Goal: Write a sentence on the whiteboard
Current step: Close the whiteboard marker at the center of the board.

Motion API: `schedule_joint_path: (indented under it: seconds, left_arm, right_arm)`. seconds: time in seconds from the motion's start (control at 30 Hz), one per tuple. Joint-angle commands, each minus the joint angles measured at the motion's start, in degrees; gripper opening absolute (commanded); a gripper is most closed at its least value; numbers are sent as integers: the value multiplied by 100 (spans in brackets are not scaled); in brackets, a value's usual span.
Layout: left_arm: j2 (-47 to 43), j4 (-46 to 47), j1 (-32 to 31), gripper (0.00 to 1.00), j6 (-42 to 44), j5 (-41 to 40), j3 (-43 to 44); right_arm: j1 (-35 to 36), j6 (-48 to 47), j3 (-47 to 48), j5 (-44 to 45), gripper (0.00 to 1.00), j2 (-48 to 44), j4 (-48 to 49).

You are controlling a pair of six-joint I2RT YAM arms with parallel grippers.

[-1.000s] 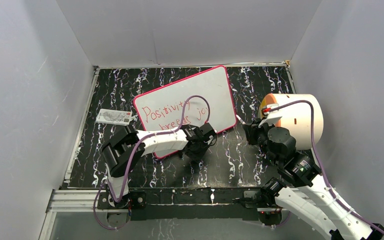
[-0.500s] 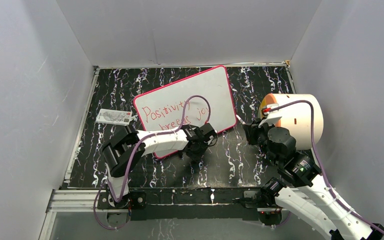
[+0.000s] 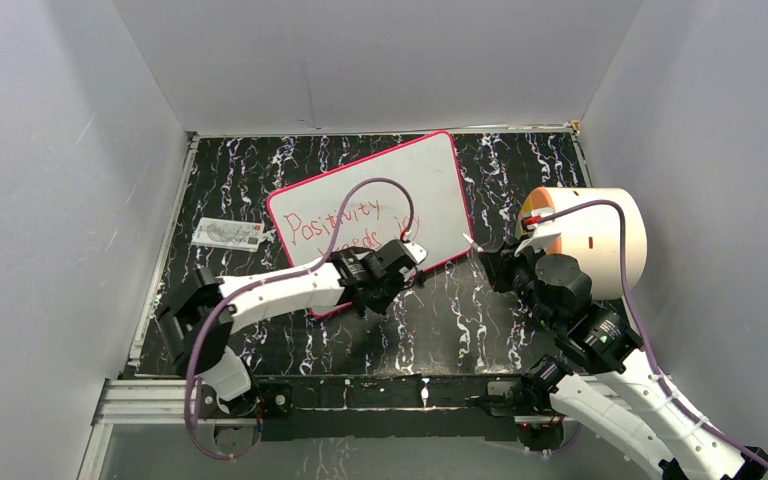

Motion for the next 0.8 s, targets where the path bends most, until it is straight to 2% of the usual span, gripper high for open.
schedule_joint_path:
  seconds: [0.0, 0.33, 0.6, 0.77]
  left_arm:
    - [-904, 54, -22, 0, 670, -482, -145]
    - [-2414, 280, -22, 0, 2073, -841, -646]
    - [-3331, 780, -22, 0, 3313, -375, -1145]
    - [-3559, 864, -22, 0, 4078, 54, -1287]
  right_arm:
    - [-31, 155, 14, -281, 0, -29, 222]
    - [-31, 197, -20, -1034, 0, 66, 462]
    - [-30, 102, 154, -1846, 0, 387, 728]
    - [-31, 12, 266, -2730, 0, 585, 977]
